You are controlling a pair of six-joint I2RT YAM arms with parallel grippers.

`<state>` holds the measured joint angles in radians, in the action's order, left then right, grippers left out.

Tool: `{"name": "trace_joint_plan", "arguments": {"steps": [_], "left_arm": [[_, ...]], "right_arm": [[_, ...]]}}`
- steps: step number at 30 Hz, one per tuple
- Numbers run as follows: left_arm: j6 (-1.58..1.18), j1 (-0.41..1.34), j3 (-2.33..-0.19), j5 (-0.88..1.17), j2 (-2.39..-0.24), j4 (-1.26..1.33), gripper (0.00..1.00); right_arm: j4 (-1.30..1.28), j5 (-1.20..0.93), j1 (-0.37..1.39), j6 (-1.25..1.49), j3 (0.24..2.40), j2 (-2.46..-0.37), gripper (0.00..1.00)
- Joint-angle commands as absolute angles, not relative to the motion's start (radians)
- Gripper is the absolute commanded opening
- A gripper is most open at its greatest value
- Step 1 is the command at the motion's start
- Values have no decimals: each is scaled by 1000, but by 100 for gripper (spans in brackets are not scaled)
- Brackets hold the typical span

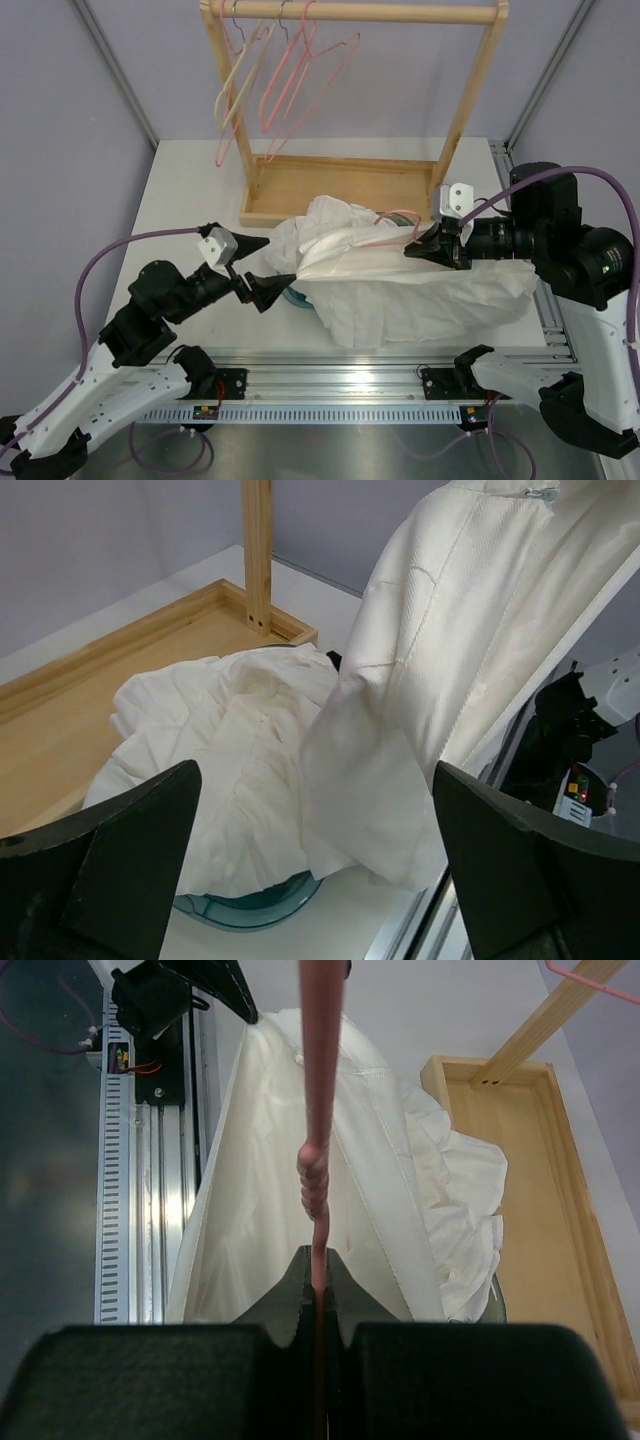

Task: Remove the skirt from the hanger

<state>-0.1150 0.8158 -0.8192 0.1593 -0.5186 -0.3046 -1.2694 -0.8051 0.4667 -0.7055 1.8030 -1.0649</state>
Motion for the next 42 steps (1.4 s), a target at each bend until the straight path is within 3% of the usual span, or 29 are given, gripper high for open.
{"name": "trace_joint_plan", "arguments": {"steps": [1,4,8,21,28,34,37,39,40,41,42], "left_arm": [[48,787,-810,58,-463,-374,99],[29,787,-863,-4,-469,-337,99],[6,787,-983,-115,-604,-500,99],[40,787,-752,486,-580,-279,99],[61,787,-750,483,-532,-279,99],[17,787,-749,483,-627,-99,99],[12,787,-787,488,-721,-89,90],[20,787,-816,494,-774,-106,65],[20,787,-821,491,-782,-124,44],[20,787,-818,477,-785,-136,12],[21,787,-810,433,-775,-149,0]], "right_arm": [[-1213,-791,425,-666,1910,-1038,0],[-1245,-868,423,-698,1904,-1040,0],[-1360,-917,423,-781,1930,-1075,0],[-1341,-873,425,-703,2037,-1117,0],[-1325,-900,414,-673,2037,-1147,0],[-1312,-949,403,-641,2031,-1164,0],[-1313,-968,388,-634,2037,-1163,0],[-1315,-974,382,-629,2039,-1161,0],[-1313,-980,370,-626,2042,-1161,0],[-1319,-986,362,-620,2048,-1163,0],[-1328,-995,350,-621,2069,-1166,0]]}}
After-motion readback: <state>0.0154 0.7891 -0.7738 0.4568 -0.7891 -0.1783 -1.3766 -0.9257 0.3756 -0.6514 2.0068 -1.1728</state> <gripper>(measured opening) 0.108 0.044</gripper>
